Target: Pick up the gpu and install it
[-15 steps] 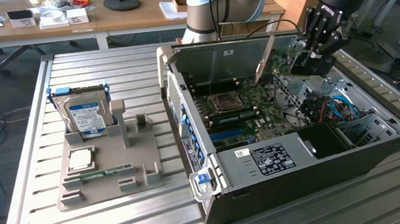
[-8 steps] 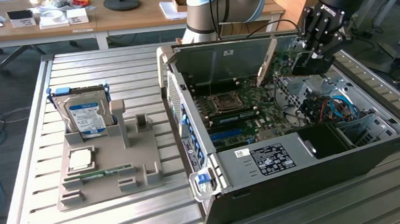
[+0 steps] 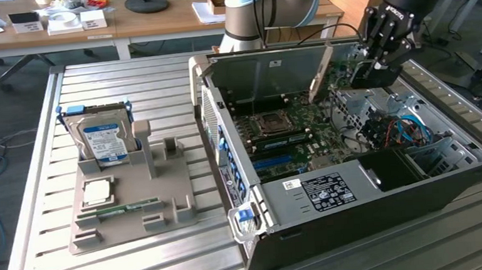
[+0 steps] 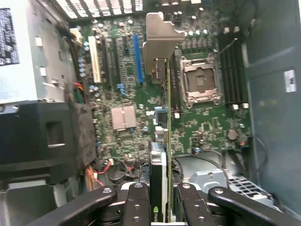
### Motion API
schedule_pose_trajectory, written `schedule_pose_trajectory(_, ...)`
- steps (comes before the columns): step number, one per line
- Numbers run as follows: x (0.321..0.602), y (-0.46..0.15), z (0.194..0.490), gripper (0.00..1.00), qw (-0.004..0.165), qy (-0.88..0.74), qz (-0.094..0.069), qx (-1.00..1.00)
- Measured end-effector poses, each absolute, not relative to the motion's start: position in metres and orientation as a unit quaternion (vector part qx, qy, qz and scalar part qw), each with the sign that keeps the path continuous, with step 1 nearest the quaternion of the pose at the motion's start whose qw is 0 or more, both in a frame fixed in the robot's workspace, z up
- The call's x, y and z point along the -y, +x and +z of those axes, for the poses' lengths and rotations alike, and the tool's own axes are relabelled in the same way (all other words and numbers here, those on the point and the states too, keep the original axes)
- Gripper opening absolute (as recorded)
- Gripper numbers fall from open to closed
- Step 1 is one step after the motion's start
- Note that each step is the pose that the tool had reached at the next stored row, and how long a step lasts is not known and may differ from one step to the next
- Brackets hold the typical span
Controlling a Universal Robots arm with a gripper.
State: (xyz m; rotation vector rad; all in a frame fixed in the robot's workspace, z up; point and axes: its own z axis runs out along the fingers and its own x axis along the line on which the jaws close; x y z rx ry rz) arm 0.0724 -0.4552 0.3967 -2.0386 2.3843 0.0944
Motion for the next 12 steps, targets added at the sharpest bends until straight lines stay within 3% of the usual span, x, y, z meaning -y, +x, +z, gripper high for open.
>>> schedule_pose_trajectory(6,0.456,0.069,0.394,0.27,0.018,-0.652,0.026,-0.758)
schedule_pose_trajectory(12,0.458,0.056,0.393,0.27,0.022,-0.652,0.023,-0.757)
